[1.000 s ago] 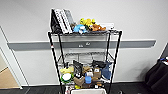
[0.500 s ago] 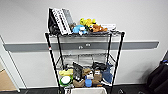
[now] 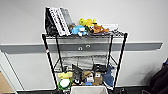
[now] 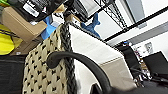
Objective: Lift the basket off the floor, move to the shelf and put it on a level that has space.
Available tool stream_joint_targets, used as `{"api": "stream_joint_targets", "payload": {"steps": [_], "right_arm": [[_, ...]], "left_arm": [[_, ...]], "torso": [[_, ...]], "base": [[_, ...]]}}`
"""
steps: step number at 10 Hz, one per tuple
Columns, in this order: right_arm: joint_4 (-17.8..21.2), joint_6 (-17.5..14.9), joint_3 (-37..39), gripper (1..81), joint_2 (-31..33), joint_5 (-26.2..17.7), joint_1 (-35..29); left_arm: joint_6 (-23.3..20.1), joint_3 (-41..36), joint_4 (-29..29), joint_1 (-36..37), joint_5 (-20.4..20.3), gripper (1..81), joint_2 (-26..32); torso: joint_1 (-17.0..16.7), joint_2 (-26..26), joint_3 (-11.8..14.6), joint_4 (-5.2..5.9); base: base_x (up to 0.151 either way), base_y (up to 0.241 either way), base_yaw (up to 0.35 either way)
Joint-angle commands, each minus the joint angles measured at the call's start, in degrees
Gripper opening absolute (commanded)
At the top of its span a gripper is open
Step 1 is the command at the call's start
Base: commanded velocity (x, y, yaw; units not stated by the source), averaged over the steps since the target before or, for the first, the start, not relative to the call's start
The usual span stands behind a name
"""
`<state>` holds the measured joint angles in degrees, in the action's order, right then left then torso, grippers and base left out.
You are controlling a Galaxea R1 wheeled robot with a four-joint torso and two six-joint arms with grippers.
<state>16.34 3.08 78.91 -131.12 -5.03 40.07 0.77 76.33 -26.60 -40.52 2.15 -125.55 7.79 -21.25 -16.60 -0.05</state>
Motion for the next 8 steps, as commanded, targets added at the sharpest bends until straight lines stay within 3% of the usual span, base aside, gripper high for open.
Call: {"api": "stream_joint_targets", "payload": {"steps": [1, 8], "right_arm": [[1.8, 0.2, -4.8, 1.0, 2.7, -0.2, -9.3], [2.5, 0.2, -7.7, 1.0, 4.3, 0.2, -10.4]], "left_arm": [[0.0, -4.2, -0.6, 8.7, 0.9, 1.0, 2.7], [0.0, -7.1, -0.8, 9.5, -0.3, 1.0, 4.3]], "torso": [[0.0, 0.0, 0.0, 0.00], [0.0, 0.0, 0.0, 0.00]], "base": [[0.123, 0.000, 0.000], [0.124, 0.000, 0.000]]}}
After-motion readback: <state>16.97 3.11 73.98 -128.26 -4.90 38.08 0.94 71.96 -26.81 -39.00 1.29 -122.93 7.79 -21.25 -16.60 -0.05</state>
